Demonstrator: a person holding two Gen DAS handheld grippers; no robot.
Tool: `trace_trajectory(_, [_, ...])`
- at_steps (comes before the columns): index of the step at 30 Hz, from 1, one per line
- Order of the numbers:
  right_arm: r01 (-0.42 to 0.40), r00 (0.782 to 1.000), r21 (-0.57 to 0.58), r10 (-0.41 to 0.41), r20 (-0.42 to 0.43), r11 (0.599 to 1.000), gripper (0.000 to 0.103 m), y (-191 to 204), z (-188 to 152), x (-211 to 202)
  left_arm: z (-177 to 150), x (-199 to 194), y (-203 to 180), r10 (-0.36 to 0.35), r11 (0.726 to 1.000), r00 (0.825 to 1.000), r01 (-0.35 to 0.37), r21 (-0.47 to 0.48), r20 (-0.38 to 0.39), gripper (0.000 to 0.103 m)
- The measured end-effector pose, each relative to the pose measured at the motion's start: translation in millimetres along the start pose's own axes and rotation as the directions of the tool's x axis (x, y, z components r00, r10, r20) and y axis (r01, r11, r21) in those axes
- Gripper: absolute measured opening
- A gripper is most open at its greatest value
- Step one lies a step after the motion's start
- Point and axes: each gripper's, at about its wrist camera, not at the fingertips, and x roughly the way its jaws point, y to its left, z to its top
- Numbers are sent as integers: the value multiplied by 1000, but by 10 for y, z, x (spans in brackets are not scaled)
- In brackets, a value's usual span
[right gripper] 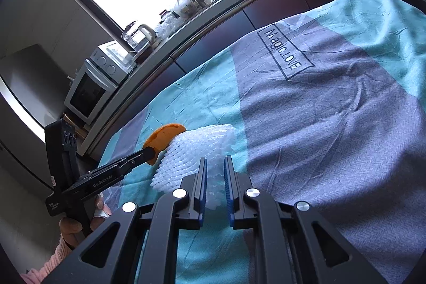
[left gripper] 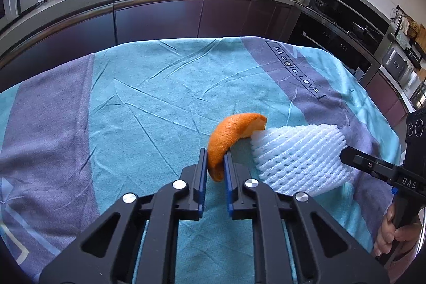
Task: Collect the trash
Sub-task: 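Grasp the orange peel with the left tool while the right tool grasps the white foam mesh sleeve, then lift and carry the orange peel and foam sleeve to the teal bin with both tools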
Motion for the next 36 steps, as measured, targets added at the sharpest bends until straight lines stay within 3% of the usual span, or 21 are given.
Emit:
trace_trajectory(7, [-68,998,-20,67,-7,998,10,171,-7,27,-149,-418,209,48,998,997,-46,-41,61,11])
trace_trajectory(19, [-200,979,-52,198,-40,978,9,615,-77,88,-646,-1344,818,142,982,977,-118,-149,159,10])
trace_trajectory(30, [-284,956,-95,274,-108,954,9,1085,-244,280,-1113,-1961,1053,211,969,955,-176,-176,207,9])
trace_trajectory(36, [-306,944,-105,288,-158,946,9,1279,-379,441,-1367,-2126,1144,228,963,956,-193,-190,187,9])
